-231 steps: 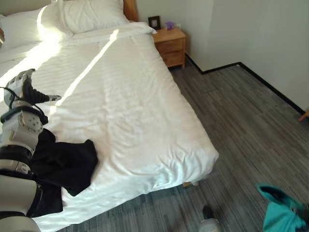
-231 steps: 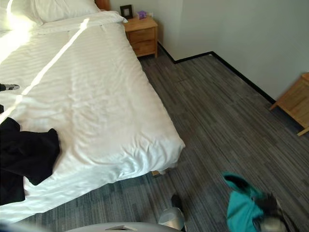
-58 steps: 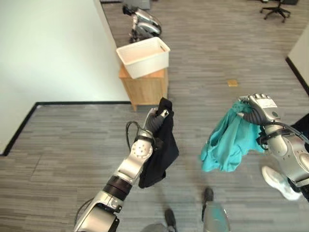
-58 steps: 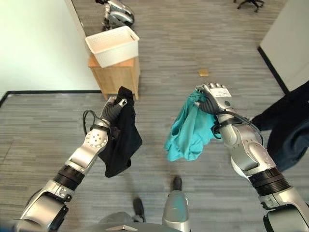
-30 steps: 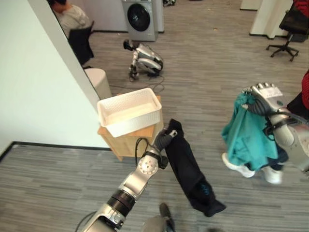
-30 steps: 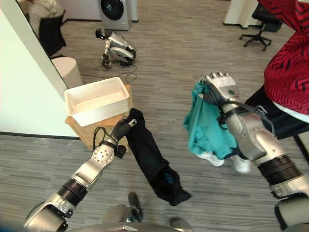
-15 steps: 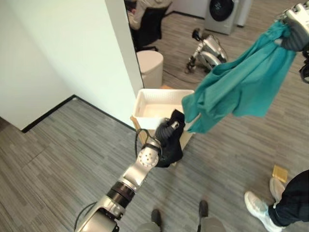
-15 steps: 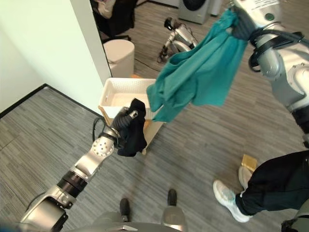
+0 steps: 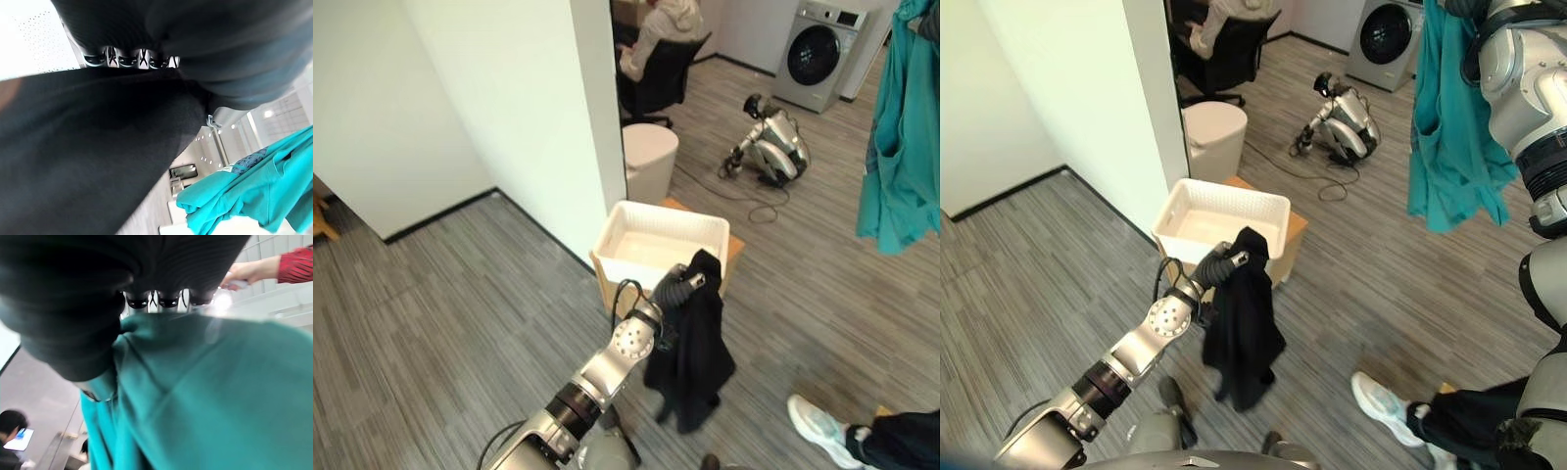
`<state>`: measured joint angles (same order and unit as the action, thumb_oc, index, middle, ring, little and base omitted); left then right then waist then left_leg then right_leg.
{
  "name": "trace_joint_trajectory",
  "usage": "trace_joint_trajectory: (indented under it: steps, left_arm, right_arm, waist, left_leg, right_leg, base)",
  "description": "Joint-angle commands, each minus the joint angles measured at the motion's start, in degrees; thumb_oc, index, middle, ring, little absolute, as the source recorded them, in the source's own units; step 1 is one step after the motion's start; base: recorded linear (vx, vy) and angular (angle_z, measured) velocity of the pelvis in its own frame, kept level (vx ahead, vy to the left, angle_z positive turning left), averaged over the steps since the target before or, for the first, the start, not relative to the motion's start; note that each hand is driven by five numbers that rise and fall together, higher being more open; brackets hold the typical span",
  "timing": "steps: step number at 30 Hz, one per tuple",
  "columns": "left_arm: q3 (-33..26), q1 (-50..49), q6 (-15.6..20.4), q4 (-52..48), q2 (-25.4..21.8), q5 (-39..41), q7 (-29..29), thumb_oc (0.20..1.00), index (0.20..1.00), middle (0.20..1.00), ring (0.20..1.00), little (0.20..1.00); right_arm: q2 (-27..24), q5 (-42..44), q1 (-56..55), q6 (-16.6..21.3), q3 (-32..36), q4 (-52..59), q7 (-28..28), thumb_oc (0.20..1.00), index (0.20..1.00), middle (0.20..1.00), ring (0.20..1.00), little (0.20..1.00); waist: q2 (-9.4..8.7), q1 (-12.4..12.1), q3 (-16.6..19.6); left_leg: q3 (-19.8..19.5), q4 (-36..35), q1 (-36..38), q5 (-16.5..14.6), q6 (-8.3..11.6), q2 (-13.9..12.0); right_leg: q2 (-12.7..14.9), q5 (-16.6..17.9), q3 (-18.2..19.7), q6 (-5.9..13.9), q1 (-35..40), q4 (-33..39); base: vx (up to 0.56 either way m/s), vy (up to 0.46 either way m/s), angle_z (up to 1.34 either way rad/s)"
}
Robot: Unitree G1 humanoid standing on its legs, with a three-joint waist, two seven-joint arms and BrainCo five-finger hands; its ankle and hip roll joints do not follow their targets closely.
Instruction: Pick up bed clothes into laundry basket.
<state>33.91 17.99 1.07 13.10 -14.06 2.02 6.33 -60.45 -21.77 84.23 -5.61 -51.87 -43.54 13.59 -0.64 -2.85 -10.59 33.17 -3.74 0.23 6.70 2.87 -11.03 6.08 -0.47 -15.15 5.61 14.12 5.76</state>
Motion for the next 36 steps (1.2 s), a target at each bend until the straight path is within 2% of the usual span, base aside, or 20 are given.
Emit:
trace_joint_trajectory:
  steps: [1,2,3,4,5,7,8,9,10,12,14,22,28,34,36]
  left_arm:
    - [1.48,1.92,3.34,-4.52,1.02,0.9,-0.06,0.2,0.2,0.2,0.2,0.2]
    - [1.48,1.87,3.34,-4.55,0.82,0.9,-0.07,0.2,0.2,0.2,0.2,0.2]
    - [2.17,1.71,3.18,-4.71,0.03,0.81,-0.32,0.2,0.2,0.2,0.2,0.2]
    - [2.69,1.94,3.11,-4.48,-0.19,0.61,-0.41,0.2,0.2,0.2,0.2,0.2]
    - [2.72,2.34,3.33,-4.42,-0.41,0.67,-0.46,0.2,0.2,0.2,0.2,0.2]
    - [2.84,2.95,3.59,-4.14,-0.12,0.96,-0.86,0.2,0.2,0.2,0.2,0.2]
    - [3.21,3.01,3.76,-4.0,0.38,1.01,-1.51,0.2,0.2,0.2,0.2,0.2]
    - [3.31,2.95,3.74,-4.0,0.34,1.01,-1.54,0.2,0.2,0.2,0.2,0.2]
    - [3.79,3.26,3.96,-4.05,0.38,1.05,-1.7,0.2,0.2,0.2,0.2,0.2]
    - [4.28,2.69,4.08,-4.04,0.54,1.36,-2.42,0.2,0.2,0.2,0.2,0.2]
    - [3.89,1.67,3.97,-4.75,0.18,1.18,-3.18,0.2,0.2,0.2,0.2,0.2]
    - [2.0,1.08,3.53,-5.18,1.24,0.92,-3.3,0.2,0.2,0.2,0.2,0.2]
    - [2.09,0.77,3.22,-4.84,2.13,0.8,-3.45,0.2,0.2,0.2,0.2,0.2]
    - [3.38,0.84,3.0,-4.31,3.56,1.37,-3.39,0.2,0.2,0.2,0.2,0.2]
    - [4.17,0.7,2.77,-4.5,4.09,1.61,-3.31,0.2,0.2,0.2,0.2,0.2]
  right_arm:
    - [1.99,-1.03,3.91,0.36,4.04,4.43,2.24,0.2,0.2,0.2,0.2,0.2]
    - [2.02,-1.12,3.6,0.3,4.4,4.58,2.22,0.2,0.2,0.2,0.2,0.2]
    - [2.47,-1.75,3.35,0.37,5.32,8.42,2.29,0.2,0.2,0.2,0.2,0.2]
    - [2.77,-2.44,3.46,0.4,6.45,11.15,2.55,0.2,0.2,0.2,0.2,0.2]
    - [2.63,-2.79,3.83,0.32,7.03,13.26,2.63,0.2,0.2,0.2,0.2,0.2]
    - [1.93,-1.99,3.65,0.76,8.74,16.73,3.67,0.2,0.2,0.2,0.2,0.2]
    - [0.04,-2.06,1.53,0.6,9.96,19.7,3.59,0.2,0.2,0.2,0.2,0.2]
    - [-0.11,-2.12,1.11,0.51,10.28,20.0,3.53,0.2,0.2,0.2,0.2,0.2]
    - [-2.07,-2.21,-0.96,0.26,10.46,20.77,4.54,0.2,0.2,0.2,0.2,0.2]
    - [-2.79,-2.86,-2.47,0.06,11.21,22.39,2.68,0.2,0.2,0.2,0.2,0.2]
    - [-2.04,-3.33,-5.57,0.2,12.97,22.55,2.04,0.2,0.2,0.2,0.2,0.2]
    - [0.18,-7.46,-18.88,0.27,20.68,26.74,-0.28,0.2,0.2,0.2,0.2,0.2]
    - [2.95,-7.7,-25.67,0.72,24.83,29.31,-0.2,0.2,0.2,0.2,0.2,0.2]
    - [9.78,-7.43,-36.16,1.75,28.36,32.42,-1.62,0.2,0.2,0.2,0.2,0.2]
    - [13.86,-7.69,-39.75,1.41,28.94,31.39,-1.96,0.2,0.2,0.2,0.2,0.2]
  waist:
    - [-3.42,-2.37,0.77]
    - [-3.51,-2.58,0.99]
    - [-3.22,-1.2,-0.66]
    - [-3.02,-0.49,-1.7]
    - [-3.34,0.05,-2.24]
    - [-3.8,0.61,-3.16]
    - [-4.36,1.68,-3.14]
    - [-4.39,1.74,-2.98]
    - [-5.32,2.15,-3.02]
    - [-5.84,2.05,-2.75]
    - [-6.22,1.21,-2.52]
    - [-4.67,0.63,-3.64]
    - [-3.52,0.55,-4.19]
    - [-2.87,0.26,-4.23]
    - [-2.52,-0.03,-4.48]
  left_leg:
    - [-0.93,-0.34,2.74,-4.72,-0.47,0.55]
    - [-0.65,-0.48,2.53,-4.4,-0.53,0.42]
    - [-2.08,-1.13,4.54,-5.57,-0.96,0.52]
    - [-2.86,-1.26,4.93,-6.21,-0.85,0.04]
    - [-3.58,-1.26,4.54,-6.58,-0.55,0.11]
    - [-5.66,-1.26,4.21,-7.27,0.3,0.29]
    - [-8.55,-1.26,4.03,-8.57,0.7,1.3]
    - [-8.71,-1.26,3.99,-8.68,0.71,1.31]
    - [-10.94,-1.26,3.84,-9.64,1.07,2.13]
    - [-11.96,-1.26,3.4,-9.65,0.97,2.78]
    - [-12.24,-1.26,3.25,-9.64,0.89,3.05]
    - [-14.22,-1.26,0.84,-9.02,1.35,2.54]
    - [-14.71,-1.26,0.31,-8.83,1.38,2.39]
    - [-15.3,-1.26,0.16,-8.71,1.39,2.34]
    - [-15.58,-1.26,-0.01,-8.56,1.39,2.36]
  right_leg:
    - [1.55,-5.14,-2.96,3.73,-2.07,-15.2]
    - [1.5,-5.08,-2.69,3.64,-2.67,-15.57]
    - [3.46,-1.1,-1.15,6.11,-7.72,-24.91]
    - [4.17,-0.11,0.28,6.41,-11.63,-28.56]
    - [5.11,-1.04,0.87,6.21,-13.2,-28.87]
    - [6.34,-2.29,1.74,4.81,-15.58,-24.62]
    - [5.91,-3.39,4.28,3.99,-16.36,-17.79]
    - [5.88,-3.28,4.07,4.03,-16.03,-17.25]
    - [5.64,-2.25,7.44,4.18,-16.59,-11.32]
    - [5.85,-1.62,7.52,4.32,-15.21,-9.0]
    - [6.57,-0.41,5.7,4.64,-14.74,-8.94]
    - [5.7,-0.44,2.89,3.53,-13.77,-6.82]
    - [5.41,-0.99,2.61,3.14,-13.54,-6.85]
    - [5.07,-1.29,2.08,2.71,-12.77,-6.06]
    - [5.05,-1.31,1.96,2.54,-12.34,-5.58]
  base:
    - [0.03,0.013,-0.41]
    - [0.12,0.047,-0.41]
    - [0.03,0.043,-0.23]
    - [0.01,0.023,0.04]
    - [-0.06,-0.05,0.31]
    - [0.05,-0.155,0.72]
    - [0.12,-0.151,0.66]
    - [0.2,-0.183,1.07]
    - [0.12,-0.084,0.98]
    - [0.06,-0.089,1.25]
    - [0.04,-0.103,1.19]
    - [0.0,-0.057,0.06]
    - [-0.01,-0.011,0.06]
    - [0.0,0.0,0.0]
    - [0.0,0.0,0.0]
